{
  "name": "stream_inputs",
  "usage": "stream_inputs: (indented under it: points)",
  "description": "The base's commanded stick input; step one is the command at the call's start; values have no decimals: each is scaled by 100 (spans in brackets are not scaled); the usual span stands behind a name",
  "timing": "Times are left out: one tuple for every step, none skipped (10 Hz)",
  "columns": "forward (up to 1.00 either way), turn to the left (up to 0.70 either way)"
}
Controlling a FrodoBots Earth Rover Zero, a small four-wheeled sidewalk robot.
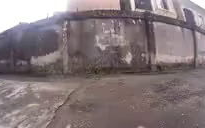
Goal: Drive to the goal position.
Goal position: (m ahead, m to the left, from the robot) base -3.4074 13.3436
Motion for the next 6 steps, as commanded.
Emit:
stream_inputs:
  points:
    - [70,-27]
    - [70,-27]
    - [70,-27]
    - [70,-27]
    - [70,-27]
    - [70,-27]
